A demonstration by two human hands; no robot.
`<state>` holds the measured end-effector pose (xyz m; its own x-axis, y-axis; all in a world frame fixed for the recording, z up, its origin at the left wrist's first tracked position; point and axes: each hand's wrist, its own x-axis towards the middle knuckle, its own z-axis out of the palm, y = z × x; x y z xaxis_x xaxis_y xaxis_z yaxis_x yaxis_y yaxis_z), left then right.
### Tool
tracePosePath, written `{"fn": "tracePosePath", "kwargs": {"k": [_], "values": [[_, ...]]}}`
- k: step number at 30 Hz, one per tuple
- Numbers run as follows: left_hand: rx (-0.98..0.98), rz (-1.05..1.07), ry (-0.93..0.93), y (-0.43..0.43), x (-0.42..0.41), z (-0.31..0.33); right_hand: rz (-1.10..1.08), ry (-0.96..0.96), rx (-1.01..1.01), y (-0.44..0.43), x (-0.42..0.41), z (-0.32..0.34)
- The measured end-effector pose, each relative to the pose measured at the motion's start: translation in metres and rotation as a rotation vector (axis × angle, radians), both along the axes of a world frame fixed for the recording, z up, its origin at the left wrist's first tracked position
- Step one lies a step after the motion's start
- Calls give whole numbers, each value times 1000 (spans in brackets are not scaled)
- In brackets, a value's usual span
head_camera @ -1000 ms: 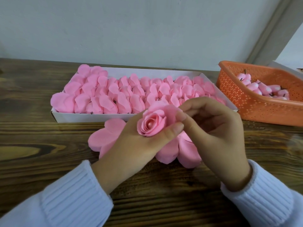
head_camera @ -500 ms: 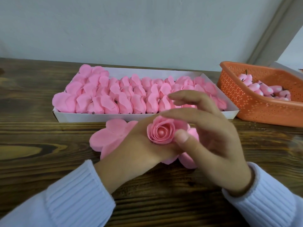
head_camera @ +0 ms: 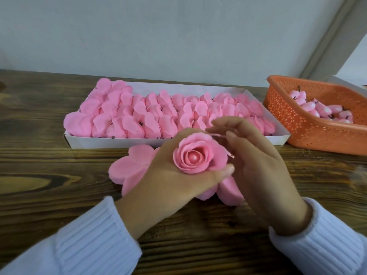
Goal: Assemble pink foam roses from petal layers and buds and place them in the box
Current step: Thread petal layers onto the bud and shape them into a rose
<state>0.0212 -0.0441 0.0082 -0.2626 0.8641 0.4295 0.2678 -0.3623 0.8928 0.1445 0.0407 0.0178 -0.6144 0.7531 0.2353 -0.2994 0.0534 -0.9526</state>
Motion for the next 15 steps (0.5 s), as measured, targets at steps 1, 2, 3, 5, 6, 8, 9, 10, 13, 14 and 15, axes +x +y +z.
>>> {"fn": "tracePosePath", "kwargs": {"k": [1,2,3,5,6,8,9,10,13,14,15], "values": [[16,-23,-51,1,2,1,50,-32,-42,2,-1,0],[40,-65,-126,1,2,2,85,-77,-104,2,-2,2],[59,-128,-199,0,1,3,167,-126,-127,2,-2,0],[31,-213,-299,0,1,4,340,-173,-145,-2,-3,-3],[-2,-211,-348,1,0,3,380,-183,-142,-7,-4,-3],[-56,-181,-421,2,0,0,409,-198,-144,-9,-5,-6],[-78,-180,-443,2,1,-1,409,-197,-147,-9,-6,-7],[-82,-195,-467,1,2,0,417,-180,-153,-10,-6,-7],[-50,-246,-538,1,3,7,427,-132,-204,-10,-8,-9],[-47,-243,-554,1,2,7,425,-134,-220,-10,-9,-9],[-43,-235,-564,2,1,7,426,-132,-236,-11,-9,-10]]}}
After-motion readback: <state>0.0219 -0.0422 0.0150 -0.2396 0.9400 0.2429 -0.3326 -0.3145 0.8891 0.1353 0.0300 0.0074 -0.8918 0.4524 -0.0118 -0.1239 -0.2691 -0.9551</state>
